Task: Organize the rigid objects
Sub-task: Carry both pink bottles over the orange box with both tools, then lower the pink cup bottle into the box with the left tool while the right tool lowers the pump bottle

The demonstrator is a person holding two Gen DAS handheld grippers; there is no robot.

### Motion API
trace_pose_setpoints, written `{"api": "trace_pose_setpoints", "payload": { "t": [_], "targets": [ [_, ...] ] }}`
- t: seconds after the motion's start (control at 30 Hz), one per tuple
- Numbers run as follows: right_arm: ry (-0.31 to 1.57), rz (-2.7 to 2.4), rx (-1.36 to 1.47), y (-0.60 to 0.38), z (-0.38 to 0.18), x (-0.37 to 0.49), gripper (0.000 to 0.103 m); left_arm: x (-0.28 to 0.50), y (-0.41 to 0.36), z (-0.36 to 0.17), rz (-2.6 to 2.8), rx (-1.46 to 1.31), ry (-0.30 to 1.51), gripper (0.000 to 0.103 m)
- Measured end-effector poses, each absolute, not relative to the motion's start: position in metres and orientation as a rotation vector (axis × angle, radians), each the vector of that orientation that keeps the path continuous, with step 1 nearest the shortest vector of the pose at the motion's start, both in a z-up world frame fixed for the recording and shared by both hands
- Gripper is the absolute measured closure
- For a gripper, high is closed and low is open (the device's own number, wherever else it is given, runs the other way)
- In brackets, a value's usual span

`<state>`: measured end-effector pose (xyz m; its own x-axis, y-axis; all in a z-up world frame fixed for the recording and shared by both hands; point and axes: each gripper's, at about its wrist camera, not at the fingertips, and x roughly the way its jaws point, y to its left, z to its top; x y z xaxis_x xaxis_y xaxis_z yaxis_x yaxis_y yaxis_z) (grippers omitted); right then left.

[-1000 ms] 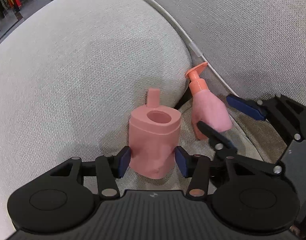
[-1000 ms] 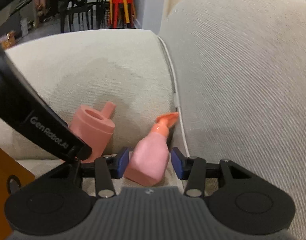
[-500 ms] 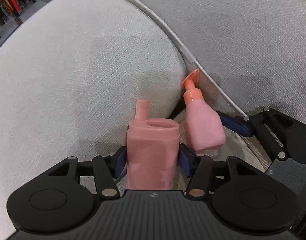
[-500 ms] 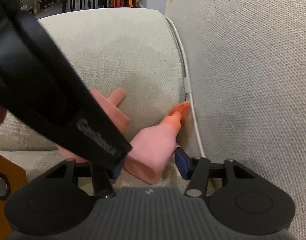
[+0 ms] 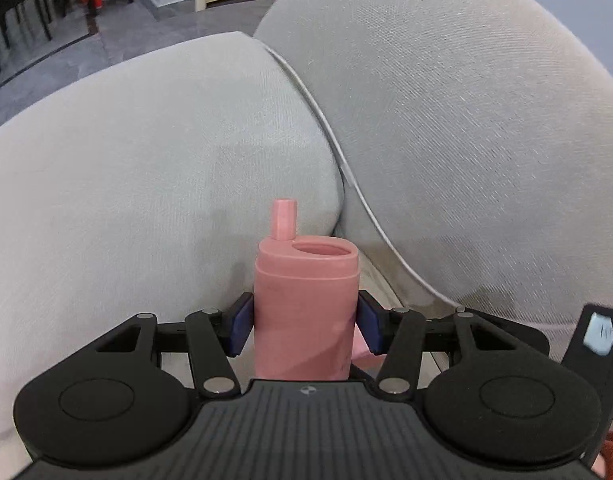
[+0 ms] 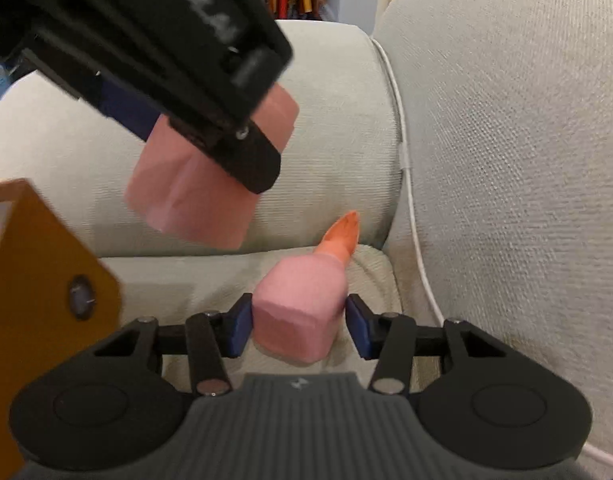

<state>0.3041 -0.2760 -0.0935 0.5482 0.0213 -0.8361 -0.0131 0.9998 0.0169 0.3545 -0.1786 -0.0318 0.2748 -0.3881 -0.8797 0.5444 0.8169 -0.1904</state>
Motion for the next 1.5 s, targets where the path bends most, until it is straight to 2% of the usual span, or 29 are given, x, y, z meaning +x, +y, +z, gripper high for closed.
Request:
{"api": "trace_pose_setpoints", "payload": {
  "t": [0.23, 0.47, 0.6, 0.7, 1.07, 1.5],
  "targets": [
    [1.163, 0.156, 0.092, -0.280, -0.082, 0.268, 0.057, 0.306, -0.129, -0.004, -0.593, 0.017, 1.084, 0.041],
    [1.271, 0.224, 0.010, -0.261, -0.089, 0.240, 0.059, 0.257, -0.061, 0.011, -0.508, -0.096, 1.047, 0.041],
    [1.230, 0.203, 0.067, -0.269, -0.082, 0.236, 0.048, 0.236, -0.025, 0.002, -0.439, -0.135, 1.086, 0.041],
    [1.179, 0.170, 0.174, -0.279, -0.072, 0.233, 0.046, 0.222, -0.005, -0.010, -0.412, -0.165, 1.129, 0.041],
    [1.188, 0.078, 0.357, -0.287, -0.097, 0.244, 0.047, 0.206, 0.024, -0.061, -0.437, -0.260, 1.292, 0.041],
    [1.168, 0.079, 0.281, -0.272, -0.106, 0.255, 0.047, 0.214, 0.016, -0.108, -0.476, -0.318, 1.409, 0.041]
  ]
}}
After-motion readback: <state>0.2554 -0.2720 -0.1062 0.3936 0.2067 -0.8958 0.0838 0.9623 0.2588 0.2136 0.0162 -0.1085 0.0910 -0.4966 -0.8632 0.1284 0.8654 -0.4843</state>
